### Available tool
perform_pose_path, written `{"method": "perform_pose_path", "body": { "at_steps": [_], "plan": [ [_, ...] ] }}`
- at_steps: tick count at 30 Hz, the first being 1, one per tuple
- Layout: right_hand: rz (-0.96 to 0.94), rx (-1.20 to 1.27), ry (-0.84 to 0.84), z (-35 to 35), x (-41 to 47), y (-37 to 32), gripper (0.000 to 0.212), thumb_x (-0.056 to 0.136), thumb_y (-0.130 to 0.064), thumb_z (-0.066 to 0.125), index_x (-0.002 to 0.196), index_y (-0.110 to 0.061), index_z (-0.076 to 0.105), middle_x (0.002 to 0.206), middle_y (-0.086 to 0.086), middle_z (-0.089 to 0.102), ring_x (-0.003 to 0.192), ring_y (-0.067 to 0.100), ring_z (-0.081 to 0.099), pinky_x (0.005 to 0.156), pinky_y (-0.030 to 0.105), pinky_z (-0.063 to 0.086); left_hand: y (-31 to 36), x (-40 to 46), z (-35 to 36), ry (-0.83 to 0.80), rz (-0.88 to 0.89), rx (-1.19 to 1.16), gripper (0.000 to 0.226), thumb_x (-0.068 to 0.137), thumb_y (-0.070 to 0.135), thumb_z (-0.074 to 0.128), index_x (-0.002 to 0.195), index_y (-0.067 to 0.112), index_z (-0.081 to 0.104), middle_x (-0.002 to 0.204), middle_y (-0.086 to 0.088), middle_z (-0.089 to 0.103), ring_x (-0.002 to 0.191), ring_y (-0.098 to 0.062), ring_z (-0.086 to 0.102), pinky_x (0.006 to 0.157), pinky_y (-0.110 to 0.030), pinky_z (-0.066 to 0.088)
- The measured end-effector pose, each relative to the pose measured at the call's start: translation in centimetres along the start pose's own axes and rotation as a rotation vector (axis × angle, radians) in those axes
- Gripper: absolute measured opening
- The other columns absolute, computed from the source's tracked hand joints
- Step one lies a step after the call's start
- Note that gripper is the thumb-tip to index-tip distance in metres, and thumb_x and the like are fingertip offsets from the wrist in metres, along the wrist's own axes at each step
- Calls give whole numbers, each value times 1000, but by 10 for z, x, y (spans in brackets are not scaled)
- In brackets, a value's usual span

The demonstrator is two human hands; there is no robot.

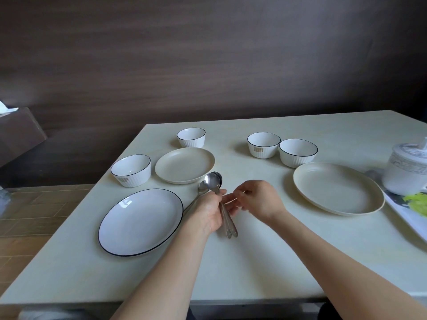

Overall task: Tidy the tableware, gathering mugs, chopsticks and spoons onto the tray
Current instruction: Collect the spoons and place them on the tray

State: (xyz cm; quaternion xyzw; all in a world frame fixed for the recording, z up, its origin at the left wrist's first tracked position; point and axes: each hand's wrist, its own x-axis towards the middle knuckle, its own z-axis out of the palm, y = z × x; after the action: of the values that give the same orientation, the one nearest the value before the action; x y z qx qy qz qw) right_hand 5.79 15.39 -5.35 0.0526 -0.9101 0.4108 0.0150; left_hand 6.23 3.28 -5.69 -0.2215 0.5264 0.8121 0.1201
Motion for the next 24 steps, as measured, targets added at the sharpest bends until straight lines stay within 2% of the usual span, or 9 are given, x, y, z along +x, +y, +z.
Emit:
{"method": "perform_pose_path", "body": {
  "at_steps": [2, 4, 6, 9, 11, 14, 16, 20, 24],
  "plan": [
    [36, -136, 144, -10, 5, 7, 17, 84, -20, 51, 77, -23, 67, 86, 1, 72, 80, 25, 65, 65, 30, 51, 0, 4, -2, 49, -10, 19, 24, 102, 8, 28, 87, 9, 46, 74, -12, 56, 50, -21, 53, 51, -27, 42],
    [96, -339, 188, -19, 5, 15, 15, 86, -20, 51, 90, -19, 66, 96, 1, 69, 88, 26, 63, 63, 26, 44, -1, 7, -5, 79, -29, 87, 24, 101, 9, 32, 83, 13, 48, 66, -5, 51, 35, -12, 42, 42, -18, 32],
    [182, -552, 82, -25, 2, 22, 20, 92, -33, 50, 92, -15, 59, 98, 2, 66, 92, 26, 61, 64, 24, 40, -1, 9, -7, 77, -53, 144, 24, 100, 11, 34, 81, 17, 49, 62, 0, 45, 26, -6, 31, 37, -12, 24],
    [298, -736, -95, -30, -1, 23, 35, 95, -47, 43, 81, -16, 50, 80, -1, 55, 80, 24, 54, 55, 22, 34, 0, 8, -7, 70, -67, 204, 23, 99, 13, 36, 81, 18, 50, 62, 2, 39, 23, -5, 25, 34, -8, 19],
    [290, -771, -127, -31, -3, 20, 35, 96, -45, 41, 83, -15, 51, 77, -1, 53, 79, 24, 52, 57, 22, 35, 0, 7, -8, 58, -83, 234, 25, 100, 15, 33, 83, 18, 51, 63, 3, 36, 22, -4, 23, 32, -8, 17],
    [196, -774, -135, -28, -7, 15, 26, 98, -28, 40, 102, -10, 58, 103, 7, 63, 94, 29, 58, 67, 26, 38, -1, 5, -8, 33, -126, 257, 25, 100, 17, 31, 84, 20, 50, 63, 6, 29, 21, -4, 20, 31, -8, 14],
    [121, -767, -118, -23, -8, 16, 21, 93, -16, 43, 106, -10, 59, 112, 8, 62, 103, 29, 58, 69, 27, 37, 0, 4, -8, 26, -143, 263, 25, 99, 17, 31, 84, 20, 50, 63, 6, 27, 21, -5, 20, 31, -7, 13],
    [-29, -748, -141, -14, -8, 18, 31, 84, 1, 41, 105, -13, 58, 111, 8, 58, 106, 28, 53, 70, 28, 33, 0, 3, -7, 27, -150, 262, 25, 99, 16, 31, 83, 20, 50, 62, 6, 27, 21, -5, 19, 31, -7, 12],
    [-155, -618, -237, -6, -9, 17, 36, 82, 4, 40, 98, -17, 64, 105, 5, 56, 106, 24, 50, 73, 28, 39, 0, 5, -7, 55, -142, 258, 26, 98, 14, 31, 82, 19, 51, 62, 5, 30, 21, -5, 19, 31, -7, 13]
  ]
}}
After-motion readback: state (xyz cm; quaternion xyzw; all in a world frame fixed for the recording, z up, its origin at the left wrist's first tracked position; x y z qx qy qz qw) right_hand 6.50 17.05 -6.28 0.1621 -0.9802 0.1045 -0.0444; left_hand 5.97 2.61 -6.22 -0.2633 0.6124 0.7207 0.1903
